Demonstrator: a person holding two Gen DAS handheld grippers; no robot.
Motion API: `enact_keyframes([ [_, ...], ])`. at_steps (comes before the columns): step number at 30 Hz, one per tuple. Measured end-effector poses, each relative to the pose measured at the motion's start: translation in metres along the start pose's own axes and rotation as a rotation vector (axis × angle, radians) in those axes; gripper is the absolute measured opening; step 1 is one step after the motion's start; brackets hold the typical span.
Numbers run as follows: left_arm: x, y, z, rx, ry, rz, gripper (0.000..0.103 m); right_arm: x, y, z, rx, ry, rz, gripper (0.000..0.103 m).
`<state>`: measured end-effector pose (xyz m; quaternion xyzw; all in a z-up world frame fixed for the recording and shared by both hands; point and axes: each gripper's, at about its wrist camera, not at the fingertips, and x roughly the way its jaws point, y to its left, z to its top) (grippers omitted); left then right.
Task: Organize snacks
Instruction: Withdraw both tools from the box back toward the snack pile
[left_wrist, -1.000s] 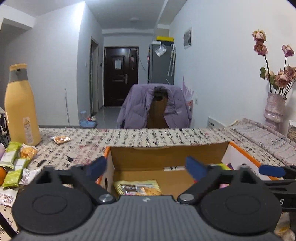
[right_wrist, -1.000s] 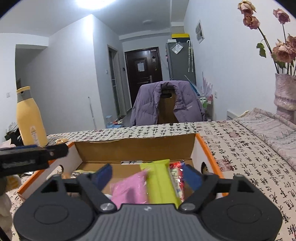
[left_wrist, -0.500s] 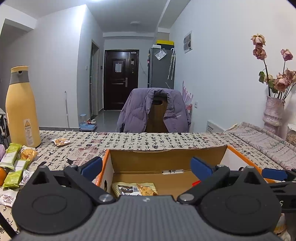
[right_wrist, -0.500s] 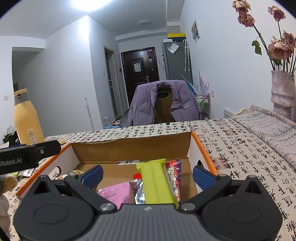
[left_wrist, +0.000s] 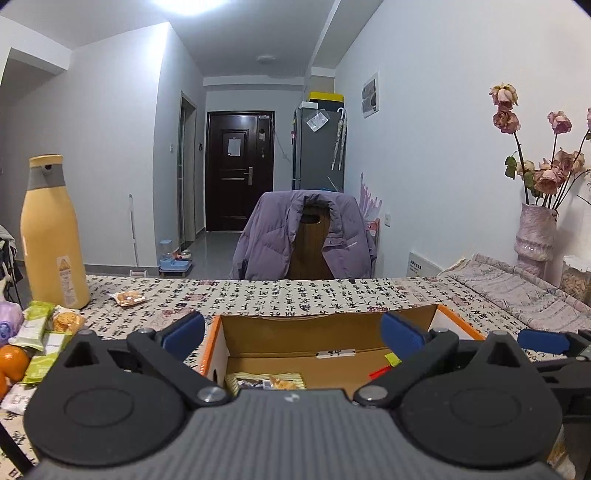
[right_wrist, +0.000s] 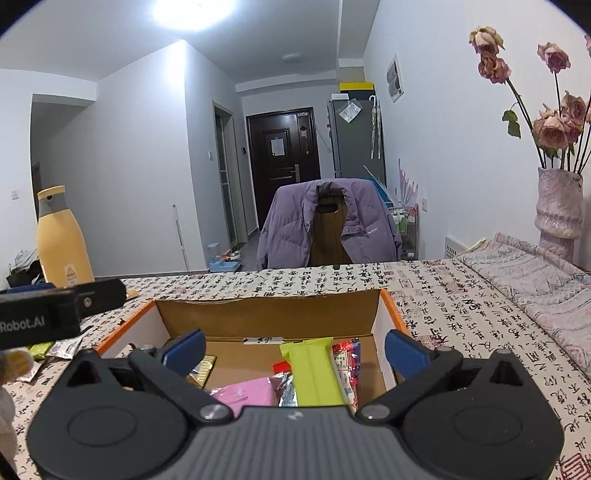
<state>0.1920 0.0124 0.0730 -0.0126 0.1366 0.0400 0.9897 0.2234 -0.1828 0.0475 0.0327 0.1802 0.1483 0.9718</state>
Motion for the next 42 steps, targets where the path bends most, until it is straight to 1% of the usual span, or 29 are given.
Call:
enact_keyframes([
  [8, -0.037, 0.003, -0.006, -0.003, -0.011, 0.004, 0.103, -0.034, 0.007, -0.007, -0.010, -0.005, 0.007, 0.103],
  [15, -0.070, 0.004, -0.021, -0.001, -0.006, 0.006, 0.103, -0.064, 0.010, -0.018, -0.011, -0.005, 0.006, 0.103],
  [22, -0.094, 0.007, -0.038, 0.003, 0.008, 0.005, 0.103, -0.092, 0.017, -0.034, -0.025, 0.003, 0.011, 0.103],
  [29, -0.114, 0.016, -0.061, -0.010, 0.036, 0.005, 0.103, -0.106, 0.021, -0.053, -0.011, 0.051, 0.045, 0.103],
  [34, -0.124, 0.022, -0.079, 0.002, 0.077, 0.000, 0.103, -0.112, 0.025, -0.070, -0.003, 0.091, 0.068, 0.103],
  [42, -0.135, 0.037, -0.108, -0.009, 0.135, -0.009, 0.103, -0.118, 0.042, -0.097, -0.022, 0.148, 0.046, 0.103],
])
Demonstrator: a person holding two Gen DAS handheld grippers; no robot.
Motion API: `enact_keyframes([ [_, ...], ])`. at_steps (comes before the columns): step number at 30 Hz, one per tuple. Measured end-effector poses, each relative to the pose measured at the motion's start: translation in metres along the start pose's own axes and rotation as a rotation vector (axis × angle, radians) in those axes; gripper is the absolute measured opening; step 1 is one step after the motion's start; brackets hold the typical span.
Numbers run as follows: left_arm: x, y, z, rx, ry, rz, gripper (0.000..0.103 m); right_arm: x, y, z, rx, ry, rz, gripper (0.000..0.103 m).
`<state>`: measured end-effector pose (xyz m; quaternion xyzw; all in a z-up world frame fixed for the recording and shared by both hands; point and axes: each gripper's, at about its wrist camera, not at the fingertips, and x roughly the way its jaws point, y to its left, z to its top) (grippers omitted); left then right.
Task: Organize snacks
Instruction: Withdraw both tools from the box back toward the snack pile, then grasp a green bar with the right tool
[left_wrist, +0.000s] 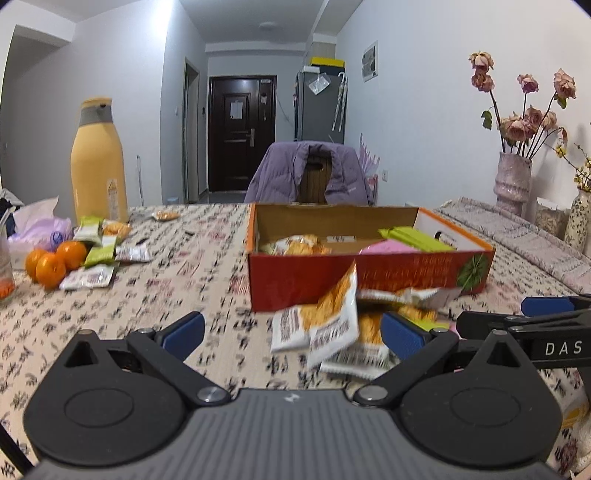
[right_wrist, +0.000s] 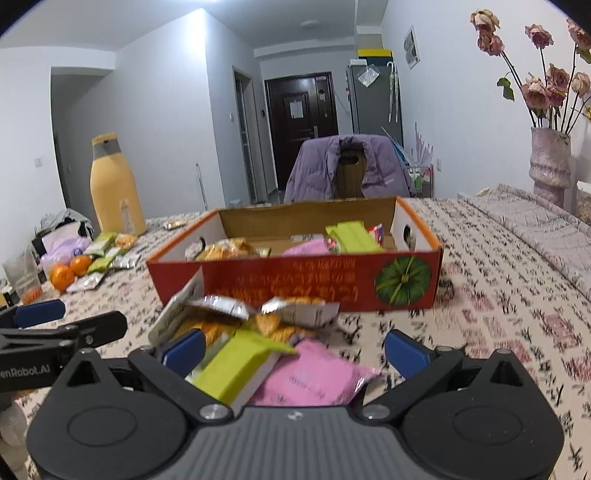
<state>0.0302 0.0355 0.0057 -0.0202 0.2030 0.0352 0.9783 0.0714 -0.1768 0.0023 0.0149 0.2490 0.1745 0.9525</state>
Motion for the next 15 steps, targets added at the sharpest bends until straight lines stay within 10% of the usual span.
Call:
enact_keyframes([
  [15, -0.009, 0.027, -0.013, -0.039, 0.022, 0.014, 0.103, 0.014, 0.042, -0.018, -0.070, 0.051, -0.044, 0.100],
])
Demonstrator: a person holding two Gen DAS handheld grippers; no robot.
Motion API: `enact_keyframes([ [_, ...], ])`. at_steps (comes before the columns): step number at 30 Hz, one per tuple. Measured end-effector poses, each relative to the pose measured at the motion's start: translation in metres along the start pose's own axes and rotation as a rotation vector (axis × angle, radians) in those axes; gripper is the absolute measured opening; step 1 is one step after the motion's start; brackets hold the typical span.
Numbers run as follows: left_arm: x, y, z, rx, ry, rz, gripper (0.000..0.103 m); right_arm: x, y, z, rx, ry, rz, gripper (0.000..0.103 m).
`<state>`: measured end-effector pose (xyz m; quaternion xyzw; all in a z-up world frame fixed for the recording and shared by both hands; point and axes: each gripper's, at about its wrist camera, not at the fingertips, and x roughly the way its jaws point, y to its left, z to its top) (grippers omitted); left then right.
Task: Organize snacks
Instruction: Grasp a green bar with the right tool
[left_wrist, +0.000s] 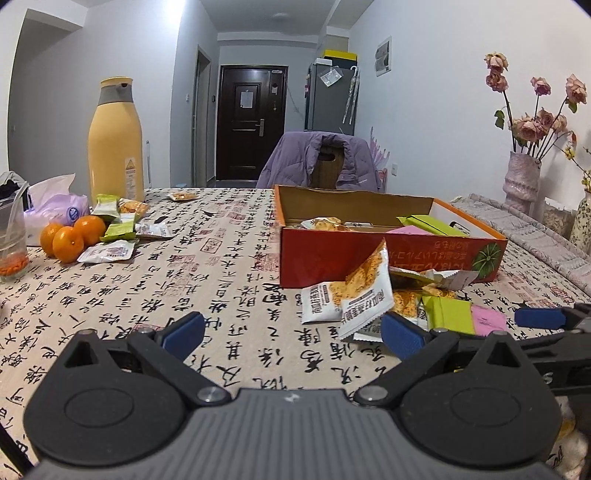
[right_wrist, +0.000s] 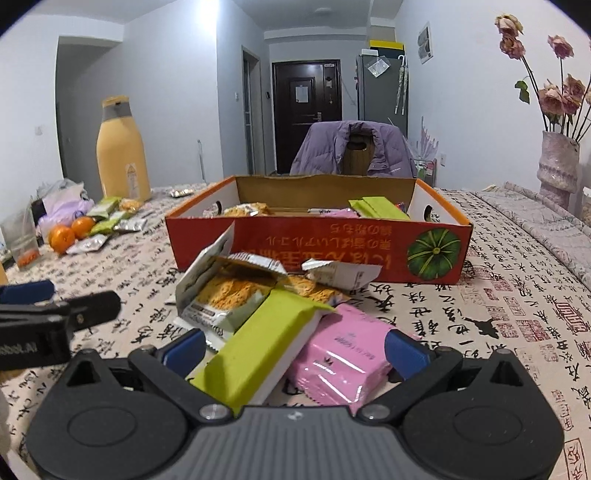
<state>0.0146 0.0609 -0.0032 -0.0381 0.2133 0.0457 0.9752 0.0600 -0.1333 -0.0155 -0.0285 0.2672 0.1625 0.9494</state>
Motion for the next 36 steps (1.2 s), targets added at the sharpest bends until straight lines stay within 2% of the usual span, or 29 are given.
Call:
enact_keyframes([
  [3, -0.002, 0.002, 0.000, -0.004, 0.001, 0.000, 0.103, 0.005, 0.006, 0.000, 0.013, 0.009, 0.003, 0.090],
  [7, -0.002, 0.004, -0.002, -0.011, 0.008, -0.002, 0.103, 0.009, 0.020, -0.004, -0.021, 0.008, -0.014, 0.071],
  [12, -0.001, 0.005, -0.006, -0.011, 0.027, -0.005, 0.103, 0.005, 0.026, -0.006, -0.054, 0.015, -0.017, 0.059],
  [18, -0.005, 0.001, -0.009, -0.003, 0.037, -0.011, 0.103, -0.001, 0.015, -0.005, -0.043, 0.045, -0.007, 0.057],
  [28, -0.010, -0.005, -0.010, -0.007, 0.047, -0.006, 0.103, -0.011, 0.004, -0.004, -0.046, 0.044, 0.036, 0.035],
  [36, -0.013, -0.012, -0.009, -0.001, 0.048, -0.007, 0.103, -0.012, 0.004, -0.005, -0.052, 0.041, 0.036, 0.035],
])
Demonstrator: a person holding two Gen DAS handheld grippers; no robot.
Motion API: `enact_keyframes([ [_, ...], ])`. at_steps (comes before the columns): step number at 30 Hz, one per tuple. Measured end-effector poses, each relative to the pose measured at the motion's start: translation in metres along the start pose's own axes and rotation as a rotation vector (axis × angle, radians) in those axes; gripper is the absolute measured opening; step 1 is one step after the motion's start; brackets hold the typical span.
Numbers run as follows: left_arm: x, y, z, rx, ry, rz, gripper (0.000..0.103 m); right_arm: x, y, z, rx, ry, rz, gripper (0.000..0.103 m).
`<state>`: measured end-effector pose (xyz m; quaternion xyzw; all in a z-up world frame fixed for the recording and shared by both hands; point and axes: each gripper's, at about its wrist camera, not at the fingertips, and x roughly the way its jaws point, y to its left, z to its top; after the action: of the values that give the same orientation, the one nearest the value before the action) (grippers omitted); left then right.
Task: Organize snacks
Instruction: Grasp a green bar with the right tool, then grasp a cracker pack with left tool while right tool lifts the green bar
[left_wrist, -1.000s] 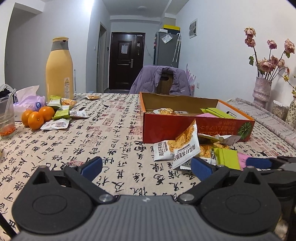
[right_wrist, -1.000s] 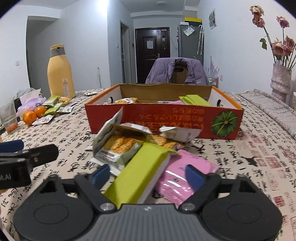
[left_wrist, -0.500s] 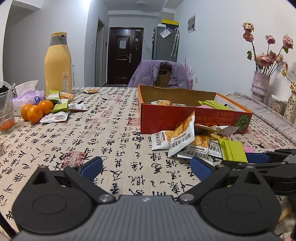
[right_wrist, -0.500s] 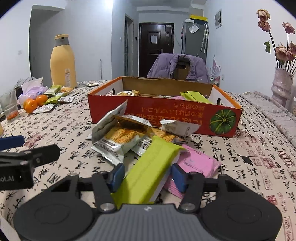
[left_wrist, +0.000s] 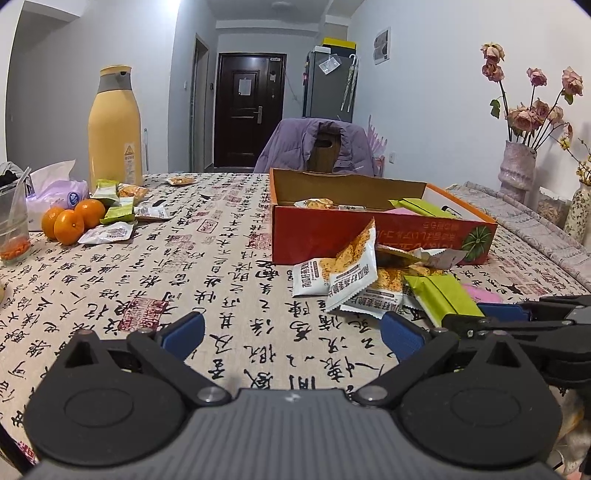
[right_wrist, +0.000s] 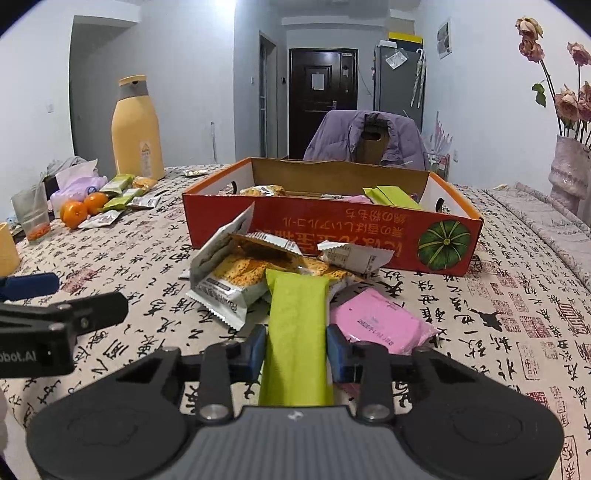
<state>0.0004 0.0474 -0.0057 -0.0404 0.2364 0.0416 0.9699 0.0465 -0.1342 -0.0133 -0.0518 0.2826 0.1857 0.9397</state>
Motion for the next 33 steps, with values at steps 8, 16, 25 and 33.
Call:
enact_keyframes([
  [8, -0.002, -0.004, -0.003, 0.001, 0.005, -0.013, 0.103, 0.008, 0.009, -0.007, -0.006, 0.036, -0.018, 0.041],
  [16, -0.003, 0.001, -0.003, -0.018, 0.009, -0.010, 0.103, 0.010, 0.008, -0.011, 0.006, 0.050, -0.019, 0.039],
  [25, -0.003, 0.001, 0.000, -0.027, 0.009, -0.009, 0.103, -0.008, -0.001, -0.007, 0.009, -0.027, 0.028, 0.037],
  [33, 0.007, -0.010, 0.006, -0.015, 0.018, -0.017, 0.103, -0.018, -0.020, 0.004, 0.024, -0.090, 0.041, 0.035],
])
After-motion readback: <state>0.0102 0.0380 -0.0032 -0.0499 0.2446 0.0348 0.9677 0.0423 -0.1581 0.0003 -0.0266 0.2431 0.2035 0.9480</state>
